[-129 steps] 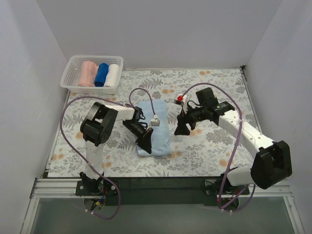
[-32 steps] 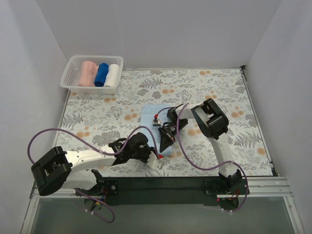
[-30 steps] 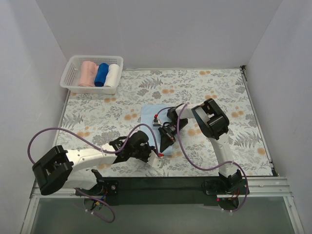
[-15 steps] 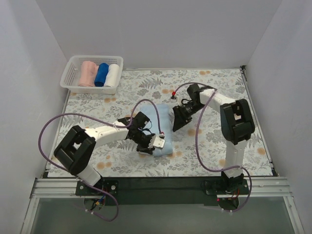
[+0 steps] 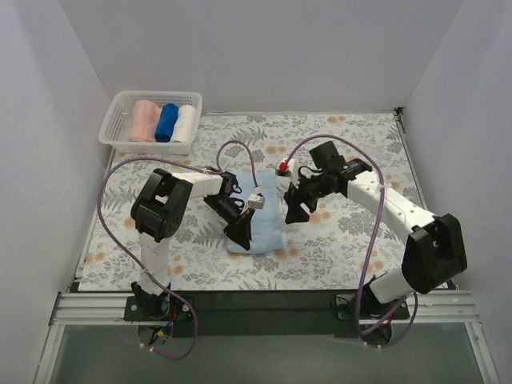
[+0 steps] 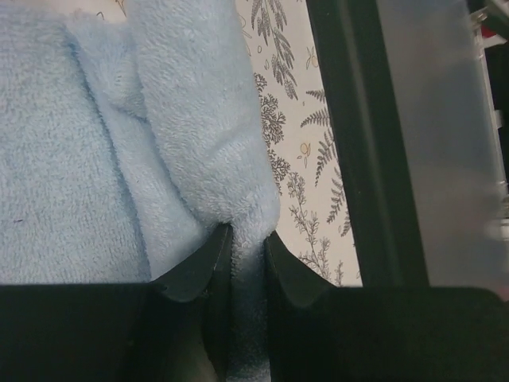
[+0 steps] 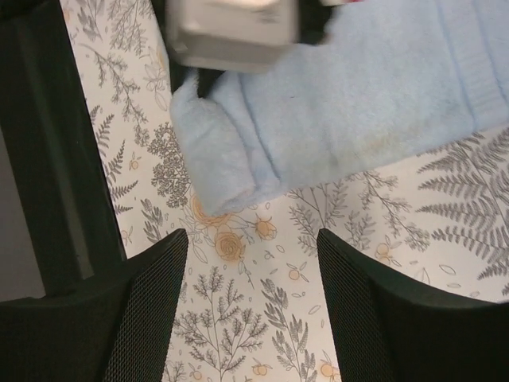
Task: Roll the towels
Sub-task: Roll the towel
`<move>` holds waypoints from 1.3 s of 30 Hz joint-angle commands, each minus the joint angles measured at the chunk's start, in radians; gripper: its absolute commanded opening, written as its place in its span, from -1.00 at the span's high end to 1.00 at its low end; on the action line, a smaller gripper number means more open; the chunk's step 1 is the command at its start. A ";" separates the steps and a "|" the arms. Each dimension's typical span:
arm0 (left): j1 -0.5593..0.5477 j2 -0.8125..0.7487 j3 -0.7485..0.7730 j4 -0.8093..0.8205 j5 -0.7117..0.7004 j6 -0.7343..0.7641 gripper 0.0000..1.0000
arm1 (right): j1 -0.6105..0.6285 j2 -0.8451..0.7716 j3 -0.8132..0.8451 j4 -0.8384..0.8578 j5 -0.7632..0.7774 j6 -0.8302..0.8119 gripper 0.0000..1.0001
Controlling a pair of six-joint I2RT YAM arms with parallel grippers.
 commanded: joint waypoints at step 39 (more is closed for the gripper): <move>0.278 -0.253 -0.010 0.101 -0.090 -0.108 -0.50 | 0.351 0.368 -0.082 0.092 -0.050 -0.070 0.97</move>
